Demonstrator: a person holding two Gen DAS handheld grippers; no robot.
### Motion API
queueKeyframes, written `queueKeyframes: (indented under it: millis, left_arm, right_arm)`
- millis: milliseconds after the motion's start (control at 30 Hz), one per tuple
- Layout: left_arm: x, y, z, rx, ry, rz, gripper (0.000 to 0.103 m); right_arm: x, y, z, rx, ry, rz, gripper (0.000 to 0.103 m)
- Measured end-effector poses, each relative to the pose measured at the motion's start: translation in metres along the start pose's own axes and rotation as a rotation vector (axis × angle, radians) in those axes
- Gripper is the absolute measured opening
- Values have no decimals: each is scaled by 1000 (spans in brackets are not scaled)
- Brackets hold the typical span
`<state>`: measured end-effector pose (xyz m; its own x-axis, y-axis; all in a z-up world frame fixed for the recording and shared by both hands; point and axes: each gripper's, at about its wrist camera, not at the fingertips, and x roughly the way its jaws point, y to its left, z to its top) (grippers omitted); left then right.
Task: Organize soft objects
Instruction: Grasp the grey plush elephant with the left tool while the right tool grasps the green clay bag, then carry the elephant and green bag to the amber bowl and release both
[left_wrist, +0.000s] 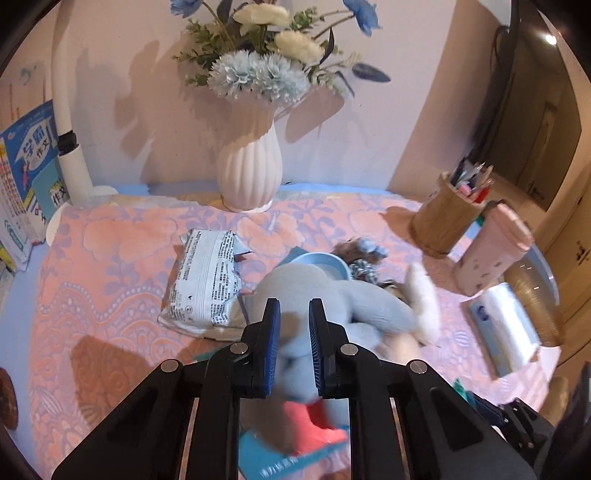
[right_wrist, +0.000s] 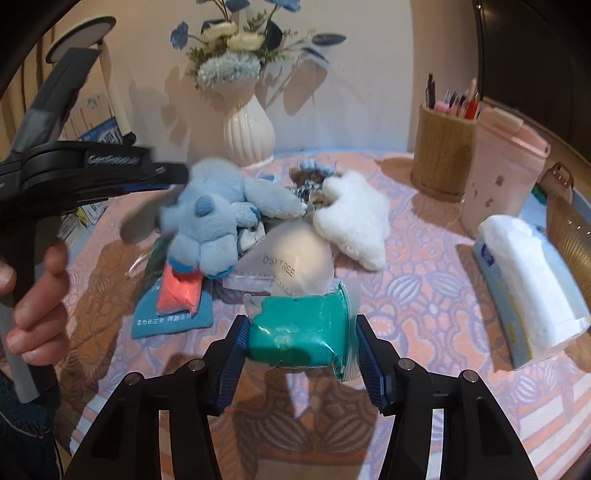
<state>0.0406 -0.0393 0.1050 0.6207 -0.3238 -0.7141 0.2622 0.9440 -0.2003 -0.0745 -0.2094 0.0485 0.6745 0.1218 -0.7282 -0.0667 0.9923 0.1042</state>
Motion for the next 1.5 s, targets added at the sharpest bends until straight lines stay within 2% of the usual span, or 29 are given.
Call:
queueKeyframes:
  millis: [100,167,200,233,267,300,333,433,500,600,633,700,767,833,967,1000,1067,1100,1200,1233,1267,1367,1500]
  left_arm:
    - [4,4,-4,-15,47,-27,16]
    - [13,9,-6,-43,107,-37,45]
    - [18,10,-8,-62,126,-57,53]
    - [22,10,-9,-78,135,-73,72]
    - [25,8,-9,-86,133,-77,83]
    - [27,5,-9,-83,133,-73,84]
    - [33,1,-8,-70,144,-59,84]
    - [60,-9,-8,-33,215,54,84]
    - [64,-11,-8,-35,195,64,82]
    - [56,-13,-7,-30,153,73,62]
    - [49,-13,-7,-22,128,65,45]
    - [36,-16,-6,3,93,72,21]
    - [28,-13,-5,-6,81,59,21]
    - [27,-9,-6,-21,100,28,21]
    - [29,-5,-13,-20,131,17,24]
    - [31,-7,-13,-4,144,23,30]
    - [39,-12,-15,24,184,60,68]
    - [43,-14,-17,36,197,81,72]
    - [58,-16,-21,37,222,90,70]
    - [62,-14,-22,22,221,87,55]
    - [66,-12,-23,5,231,71,48]
    - [55,-14,-23,11,185,66,44]
    - [8,-19,-19,16,63,18,44]
  right_arm:
    - [-2,-1,-2,12,6,1,55]
    - [-2,-4,-5,23,16,6,55]
    - [-2,-5,-6,27,21,8,55]
    - [-2,-6,-8,29,25,8,55]
    - [-2,-7,-9,31,28,6,55]
    - [-2,-8,-10,32,33,5,55]
    - [-1,-11,-12,36,38,8,55]
    - [1,-17,-13,54,47,23,55]
    - [4,-21,-13,61,54,24,55]
    - [7,-29,-13,79,61,29,55]
    - [7,-31,-12,83,60,30,55]
    - [5,-34,-12,89,48,32,55]
    - [1,-37,-10,97,29,40,55]
    - [-3,-37,-9,98,16,44,55]
    - [-7,-36,-11,94,11,42,55]
    - [-5,-37,-11,96,14,42,55]
    - [-4,-38,-12,100,22,45,55]
    - [-3,-38,-12,102,27,47,55]
    - [-1,-39,-14,108,32,52,55]
    - [-1,-40,-14,107,32,51,55]
    - [0,-40,-14,106,33,49,55]
    - [-2,-43,-13,109,27,44,55]
    - [-9,-48,-10,127,-4,46,55]
